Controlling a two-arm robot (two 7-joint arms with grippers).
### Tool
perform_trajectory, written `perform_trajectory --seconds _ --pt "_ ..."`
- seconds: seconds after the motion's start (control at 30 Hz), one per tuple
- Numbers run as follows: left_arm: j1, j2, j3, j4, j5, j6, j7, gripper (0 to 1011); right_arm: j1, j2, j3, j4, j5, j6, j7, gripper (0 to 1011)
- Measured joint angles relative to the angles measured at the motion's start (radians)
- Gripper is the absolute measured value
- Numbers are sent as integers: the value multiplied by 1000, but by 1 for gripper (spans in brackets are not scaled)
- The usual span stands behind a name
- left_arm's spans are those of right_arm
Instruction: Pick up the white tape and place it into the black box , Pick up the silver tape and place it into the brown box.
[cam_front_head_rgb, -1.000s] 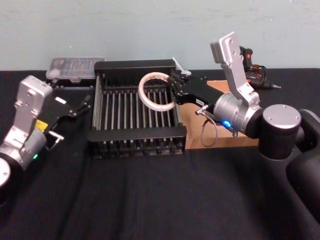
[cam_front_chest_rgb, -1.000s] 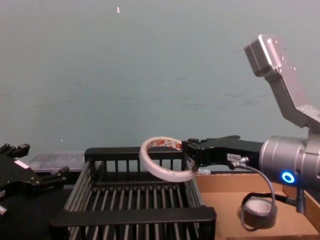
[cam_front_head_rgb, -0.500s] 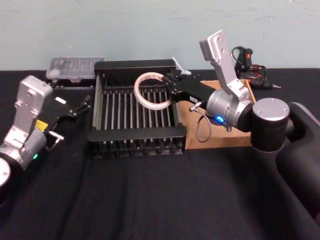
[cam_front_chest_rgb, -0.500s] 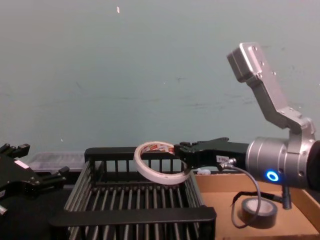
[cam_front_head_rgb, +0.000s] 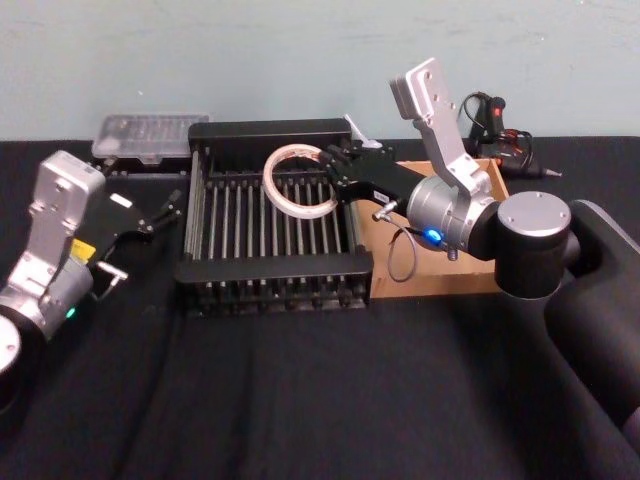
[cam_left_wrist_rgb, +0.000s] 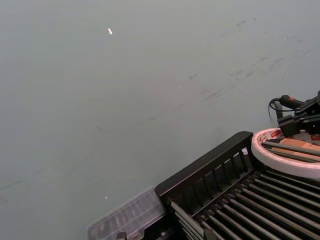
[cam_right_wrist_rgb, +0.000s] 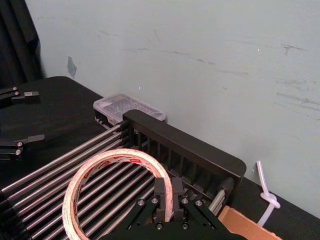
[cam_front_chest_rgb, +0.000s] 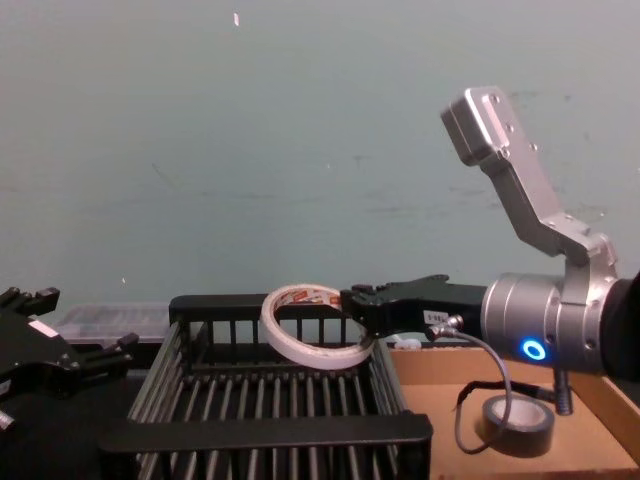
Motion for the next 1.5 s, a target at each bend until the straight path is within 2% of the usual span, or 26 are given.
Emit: perform_trajectory --seconds 0.17,0.3,0.33,0.53,0.6,0.63,0.73,0.87,0.93,0.97,1.0,1.17,1.5 --pt "0 0 0 0 0 0 0 1001 -2 1 1 -2 1 0 -1 97" --pt "0 0 0 0 0 0 0 1002 -2 1 1 -3 1 0 -1 181" --pt "0 0 0 0 0 0 0 1001 -2 1 1 -4 1 0 -1 243" --pt "0 0 0 0 0 0 0 1001 -3 2 2 -5 2 0 -2 398" --pt "0 0 0 0 0 0 0 1001 -3 2 2 -5 2 0 -2 501" --pt "0 0 0 0 0 0 0 1001 -3 2 2 -5 3 0 -2 501" --pt "0 0 0 0 0 0 0 1001 -4 2 2 -5 3 0 -2 621" --pt "0 0 0 0 0 0 0 1001 -4 2 2 -6 3 0 -2 741" --pt "0 0 0 0 0 0 0 1001 -4 3 2 -6 3 0 -2 769" --pt "0 0 0 0 0 0 0 1001 -4 3 2 -6 4 0 -2 831" --pt "0 0 0 0 0 0 0 1001 -4 3 2 -6 4 0 -2 848" --pt "0 0 0 0 0 0 0 1001 -28 14 15 -42 8 2 -4 996" --pt "0 0 0 0 0 0 0 1001 -106 43 41 -159 16 14 -36 1002"
